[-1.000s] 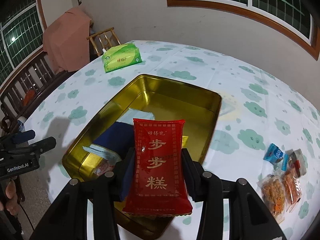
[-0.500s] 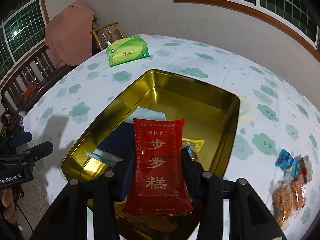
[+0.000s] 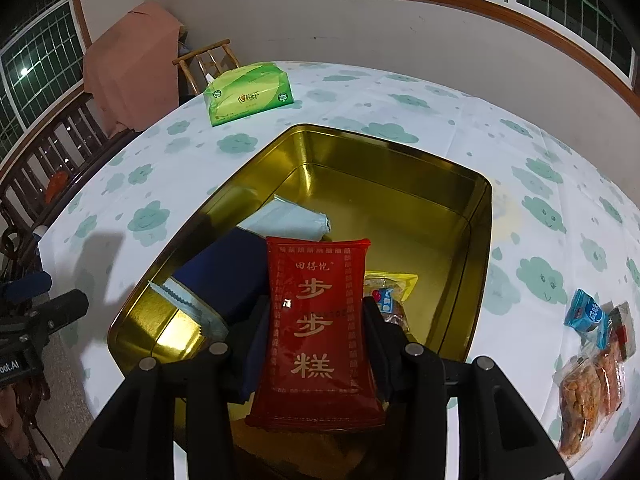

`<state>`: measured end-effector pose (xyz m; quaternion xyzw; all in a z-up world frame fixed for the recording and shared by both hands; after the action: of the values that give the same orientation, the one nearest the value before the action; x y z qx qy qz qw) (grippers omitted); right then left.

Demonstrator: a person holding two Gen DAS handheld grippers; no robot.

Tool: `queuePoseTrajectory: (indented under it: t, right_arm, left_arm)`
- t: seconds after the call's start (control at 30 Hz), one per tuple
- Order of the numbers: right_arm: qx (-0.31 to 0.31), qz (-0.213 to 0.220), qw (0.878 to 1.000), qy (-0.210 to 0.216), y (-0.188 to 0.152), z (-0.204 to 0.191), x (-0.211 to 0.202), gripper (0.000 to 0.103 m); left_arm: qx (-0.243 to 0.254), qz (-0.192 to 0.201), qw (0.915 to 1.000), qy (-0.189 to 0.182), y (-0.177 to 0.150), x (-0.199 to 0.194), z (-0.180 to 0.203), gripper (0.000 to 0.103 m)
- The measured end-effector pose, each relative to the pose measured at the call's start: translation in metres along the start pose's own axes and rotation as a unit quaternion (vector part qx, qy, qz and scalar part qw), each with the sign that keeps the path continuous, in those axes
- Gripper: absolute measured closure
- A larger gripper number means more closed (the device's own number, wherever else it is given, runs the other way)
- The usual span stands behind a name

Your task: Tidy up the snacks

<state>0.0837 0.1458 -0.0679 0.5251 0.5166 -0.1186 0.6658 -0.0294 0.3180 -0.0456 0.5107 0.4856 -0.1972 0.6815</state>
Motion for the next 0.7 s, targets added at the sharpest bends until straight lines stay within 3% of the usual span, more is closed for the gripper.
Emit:
queuePoseTrajectory:
  t: [0.4,0.7]
  right_arm:
    - [-0.009,-0.003,1.0,0.012,-0.001,0.001,-0.006,0.055]
    - [-0.011,0.035,0.999,0.028,-0.003,0.011,-0.038,0.051]
  left_arm:
    - [0.011,-0.001,0.9999,-0.001,0.0,-0.002,0.015,0.021]
    - [0.031,0.007,0.9995,-0.009,0.0,-0.012,0.037,0.021]
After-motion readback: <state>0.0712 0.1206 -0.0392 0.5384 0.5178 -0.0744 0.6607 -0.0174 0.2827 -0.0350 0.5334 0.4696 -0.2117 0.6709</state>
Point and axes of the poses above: each gripper's, at about its wrist camera, not at the fingertips, and x roughly the way its jaws point, z to its right, y to its top, the point moved 4 cm from there along x, roughly the way its jaws point
